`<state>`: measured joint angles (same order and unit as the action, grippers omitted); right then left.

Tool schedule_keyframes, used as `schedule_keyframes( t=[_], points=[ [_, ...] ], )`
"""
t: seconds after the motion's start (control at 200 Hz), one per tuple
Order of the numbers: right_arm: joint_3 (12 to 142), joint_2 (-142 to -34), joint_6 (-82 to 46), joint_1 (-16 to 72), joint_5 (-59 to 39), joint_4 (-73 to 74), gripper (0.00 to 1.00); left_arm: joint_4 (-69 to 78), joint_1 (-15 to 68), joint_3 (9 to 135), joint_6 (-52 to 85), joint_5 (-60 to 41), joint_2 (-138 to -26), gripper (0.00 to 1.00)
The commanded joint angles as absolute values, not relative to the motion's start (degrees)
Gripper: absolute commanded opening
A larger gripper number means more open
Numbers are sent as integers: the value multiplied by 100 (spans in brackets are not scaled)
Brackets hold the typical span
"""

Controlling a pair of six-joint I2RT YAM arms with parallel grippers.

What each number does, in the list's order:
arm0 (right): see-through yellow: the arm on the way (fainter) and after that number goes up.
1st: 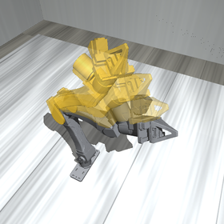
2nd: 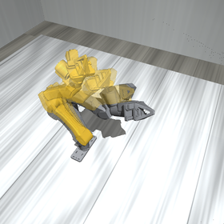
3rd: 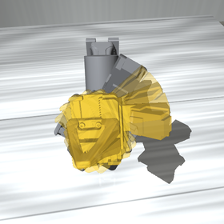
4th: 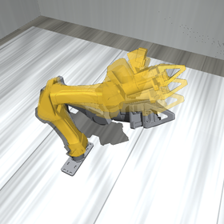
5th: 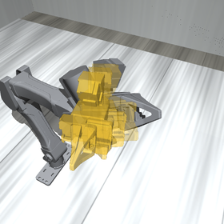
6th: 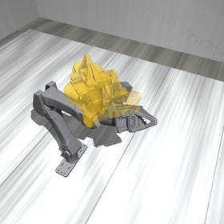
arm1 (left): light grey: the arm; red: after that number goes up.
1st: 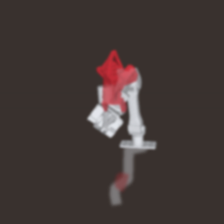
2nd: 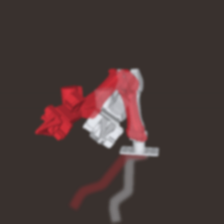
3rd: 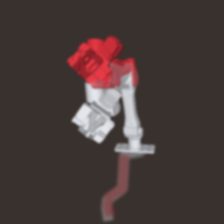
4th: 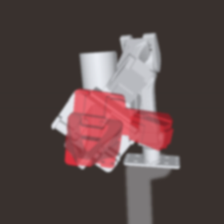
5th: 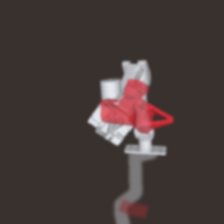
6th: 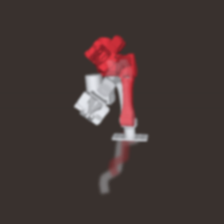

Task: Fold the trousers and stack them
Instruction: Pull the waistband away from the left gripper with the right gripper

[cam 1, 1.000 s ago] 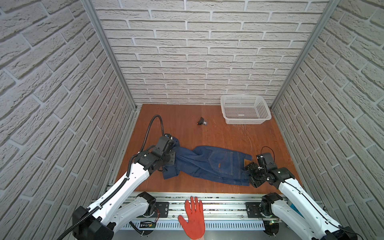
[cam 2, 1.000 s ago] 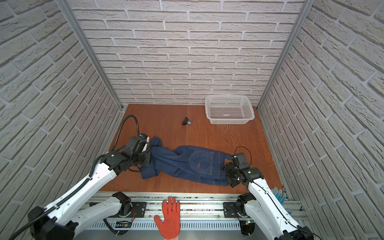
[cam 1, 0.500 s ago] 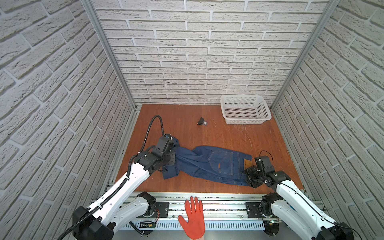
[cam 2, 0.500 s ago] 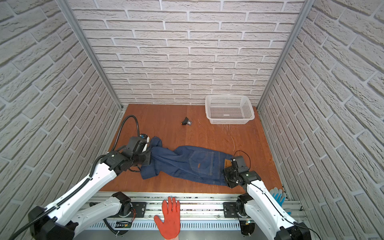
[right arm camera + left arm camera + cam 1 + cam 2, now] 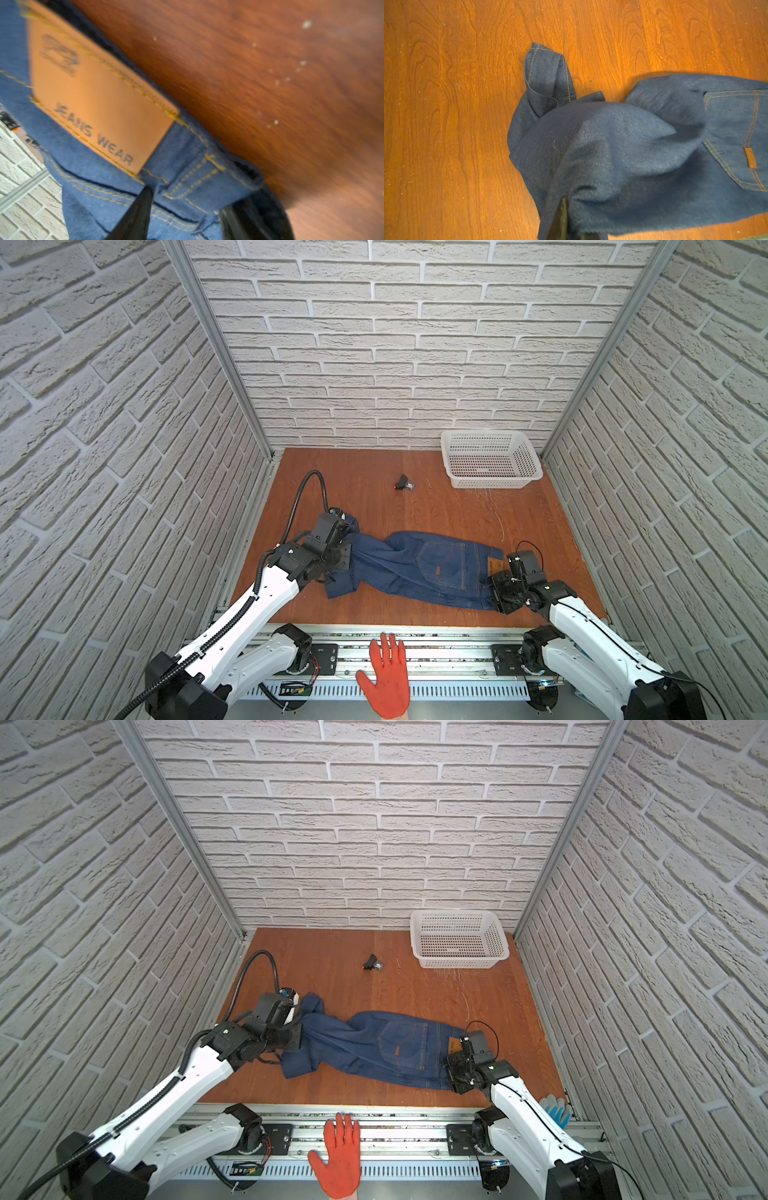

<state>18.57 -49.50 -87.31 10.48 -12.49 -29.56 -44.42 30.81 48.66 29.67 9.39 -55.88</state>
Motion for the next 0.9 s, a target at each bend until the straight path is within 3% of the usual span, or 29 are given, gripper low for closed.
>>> schedule_keyframes(
  t=[0.0,0.275,0.36,0.475,0.725,0.895],
  points=[
    [1626,-5259,-8781,1028,-1010,-2683,40,-4357,3041,4910,2971,1024,-5559,11],
    [2210,-5038,-8496,1028,-766,-3168,7,-4409,3036,4845,2972,1056,-5445,12],
    [2770,-4561,-8265,1028,-428,-3891,5,-4420,3032,4833,2953,1056,-5402,17],
    [3680,-4032,-7861,1020,248,-4845,6,-4391,3041,4799,2918,968,-5370,29],
    [5206,-4002,-7140,998,945,-5824,5,-4254,3059,4748,2970,519,-5308,71],
    [6299,-4122,-6559,955,1771,-6251,5,-4294,3058,4703,3093,280,-4982,89]
  ],
)
